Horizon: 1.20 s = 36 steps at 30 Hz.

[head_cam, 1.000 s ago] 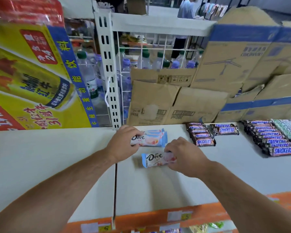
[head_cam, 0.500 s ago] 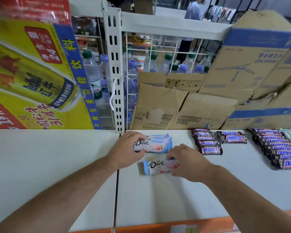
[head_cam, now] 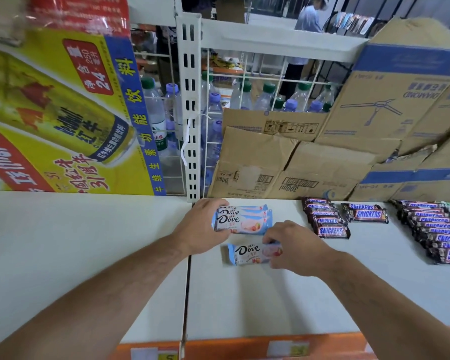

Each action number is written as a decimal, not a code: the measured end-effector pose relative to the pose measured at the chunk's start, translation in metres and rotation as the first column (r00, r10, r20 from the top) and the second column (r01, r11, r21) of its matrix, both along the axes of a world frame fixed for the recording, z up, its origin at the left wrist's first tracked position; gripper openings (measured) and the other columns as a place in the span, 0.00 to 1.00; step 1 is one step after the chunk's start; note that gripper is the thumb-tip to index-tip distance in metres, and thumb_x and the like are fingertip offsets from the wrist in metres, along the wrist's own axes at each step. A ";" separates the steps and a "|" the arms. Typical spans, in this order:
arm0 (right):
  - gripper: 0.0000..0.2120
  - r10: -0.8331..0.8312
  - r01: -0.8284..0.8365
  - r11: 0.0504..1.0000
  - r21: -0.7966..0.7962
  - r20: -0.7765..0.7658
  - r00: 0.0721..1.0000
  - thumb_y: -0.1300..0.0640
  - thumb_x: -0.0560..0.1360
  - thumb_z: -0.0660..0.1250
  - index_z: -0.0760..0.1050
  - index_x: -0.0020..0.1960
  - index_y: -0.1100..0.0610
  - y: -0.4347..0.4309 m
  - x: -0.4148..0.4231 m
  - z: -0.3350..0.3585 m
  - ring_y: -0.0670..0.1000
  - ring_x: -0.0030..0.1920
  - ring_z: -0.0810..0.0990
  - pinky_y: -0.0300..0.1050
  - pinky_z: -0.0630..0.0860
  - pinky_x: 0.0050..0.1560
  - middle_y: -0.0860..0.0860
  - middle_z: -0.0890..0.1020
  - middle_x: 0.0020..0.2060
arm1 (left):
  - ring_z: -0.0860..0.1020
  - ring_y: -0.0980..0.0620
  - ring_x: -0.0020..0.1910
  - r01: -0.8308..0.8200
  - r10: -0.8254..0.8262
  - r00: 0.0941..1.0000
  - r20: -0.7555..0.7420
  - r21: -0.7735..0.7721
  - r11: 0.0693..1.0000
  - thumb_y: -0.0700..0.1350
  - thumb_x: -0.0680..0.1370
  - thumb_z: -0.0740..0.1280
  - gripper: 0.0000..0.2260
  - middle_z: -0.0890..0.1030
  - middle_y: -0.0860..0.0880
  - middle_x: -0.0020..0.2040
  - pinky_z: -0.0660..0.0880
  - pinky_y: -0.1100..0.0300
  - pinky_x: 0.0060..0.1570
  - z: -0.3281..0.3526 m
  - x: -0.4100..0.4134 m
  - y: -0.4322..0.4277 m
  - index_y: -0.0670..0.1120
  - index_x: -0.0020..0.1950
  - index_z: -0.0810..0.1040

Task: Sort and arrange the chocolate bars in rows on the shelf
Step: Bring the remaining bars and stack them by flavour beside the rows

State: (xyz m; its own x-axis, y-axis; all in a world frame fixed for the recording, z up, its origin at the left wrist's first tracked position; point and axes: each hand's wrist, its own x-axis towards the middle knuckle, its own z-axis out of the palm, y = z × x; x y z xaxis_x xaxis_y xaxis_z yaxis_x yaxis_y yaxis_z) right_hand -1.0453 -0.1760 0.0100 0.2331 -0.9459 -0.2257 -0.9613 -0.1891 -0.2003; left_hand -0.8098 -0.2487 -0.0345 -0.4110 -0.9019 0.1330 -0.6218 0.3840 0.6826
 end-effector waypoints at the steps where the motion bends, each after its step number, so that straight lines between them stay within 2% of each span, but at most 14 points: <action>1: 0.14 0.000 0.000 1.000 0.004 -0.022 1.000 0.49 0.65 0.70 0.76 0.50 0.48 -0.001 0.001 0.001 0.48 0.50 0.72 0.47 0.76 0.48 0.44 0.77 0.47 | 0.68 0.56 0.62 -0.015 0.015 1.000 0.006 0.007 1.000 0.48 0.70 0.72 0.28 0.68 0.57 0.59 0.66 0.63 0.63 0.001 0.003 0.002 0.53 0.68 0.68; 3: 0.12 -0.002 0.002 1.000 -0.007 -0.051 0.999 0.48 0.66 0.68 0.75 0.48 0.48 -0.001 0.004 0.003 0.47 0.49 0.72 0.44 0.75 0.44 0.44 0.77 0.46 | 0.67 0.54 0.66 -0.037 0.042 0.996 0.084 -0.065 0.997 0.49 0.71 0.68 0.28 0.69 0.54 0.63 0.64 0.61 0.67 -0.001 0.016 0.009 0.51 0.70 0.66; 6: 0.10 -0.029 0.026 0.996 -0.084 -0.039 0.999 0.49 0.65 0.65 0.74 0.46 0.48 -0.001 0.013 -0.001 0.47 0.47 0.72 0.39 0.68 0.34 0.44 0.77 0.43 | 0.61 0.54 0.71 -0.004 0.064 0.954 0.294 -0.202 0.979 0.59 0.72 0.61 0.30 0.66 0.54 0.71 0.54 0.60 0.72 -0.013 0.044 0.024 0.51 0.73 0.65; 8: 0.12 -0.037 0.031 0.985 -0.170 -0.028 0.999 0.49 0.66 0.64 0.74 0.49 0.47 -0.004 0.018 -0.009 0.48 0.48 0.72 0.39 0.66 0.34 0.44 0.77 0.45 | 0.60 0.55 0.72 0.001 0.082 0.937 0.340 -0.237 0.971 0.63 0.71 0.55 0.31 0.66 0.54 0.71 0.51 0.60 0.72 -0.018 0.055 0.031 0.52 0.71 0.68; 11: 0.20 -0.022 0.023 0.969 -0.247 0.009 1.000 0.50 0.66 0.61 0.76 0.57 0.45 -0.013 0.024 -0.017 0.50 0.49 0.72 0.43 0.73 0.47 0.44 0.78 0.46 | 0.61 0.56 0.70 -0.013 0.106 0.937 0.332 -0.269 0.963 0.64 0.70 0.54 0.30 0.68 0.55 0.70 0.51 0.61 0.71 -0.018 0.054 0.032 0.53 0.68 0.71; 14: 0.14 -0.049 0.043 0.958 -0.283 -0.015 0.999 0.51 0.69 0.64 0.76 0.54 0.50 -0.020 0.032 -0.014 0.52 0.51 0.72 0.46 0.73 0.50 0.48 0.77 0.48 | 0.61 0.57 0.70 -0.018 0.112 0.937 0.331 -0.275 0.961 0.64 0.70 0.55 0.30 0.69 0.56 0.69 0.51 0.62 0.71 -0.016 0.054 0.032 0.53 0.68 0.71; 17: 0.16 -0.059 0.051 0.958 -0.282 -0.018 0.998 0.50 0.70 0.64 0.76 0.57 0.50 -0.020 0.036 -0.016 0.52 0.54 0.71 0.46 0.73 0.54 0.48 0.76 0.50 | 0.61 0.57 0.70 -0.018 0.106 0.938 0.329 -0.259 0.966 0.64 0.69 0.54 0.31 0.68 0.56 0.69 0.52 0.61 0.71 -0.016 0.055 0.034 0.53 0.69 0.71; 25: 0.16 -0.076 0.064 0.950 -0.304 -0.028 0.997 0.50 0.72 0.63 0.76 0.60 0.48 -0.019 0.042 -0.017 0.50 0.57 0.70 0.45 0.73 0.56 0.46 0.76 0.55 | 0.61 0.56 0.71 -0.022 0.105 0.934 0.342 -0.236 0.972 0.64 0.70 0.54 0.31 0.67 0.55 0.71 0.55 0.57 0.73 -0.015 0.054 0.034 0.53 0.70 0.69; 36: 0.16 -0.104 0.087 0.960 -0.267 -0.051 0.993 0.49 0.75 0.62 0.73 0.62 0.49 -0.015 0.049 -0.014 0.51 0.60 0.69 0.44 0.71 0.60 0.47 0.76 0.58 | 0.61 0.57 0.71 -0.019 0.107 0.930 0.350 -0.245 0.969 0.65 0.70 0.53 0.31 0.68 0.56 0.69 0.54 0.59 0.73 -0.015 0.054 0.032 0.54 0.69 0.70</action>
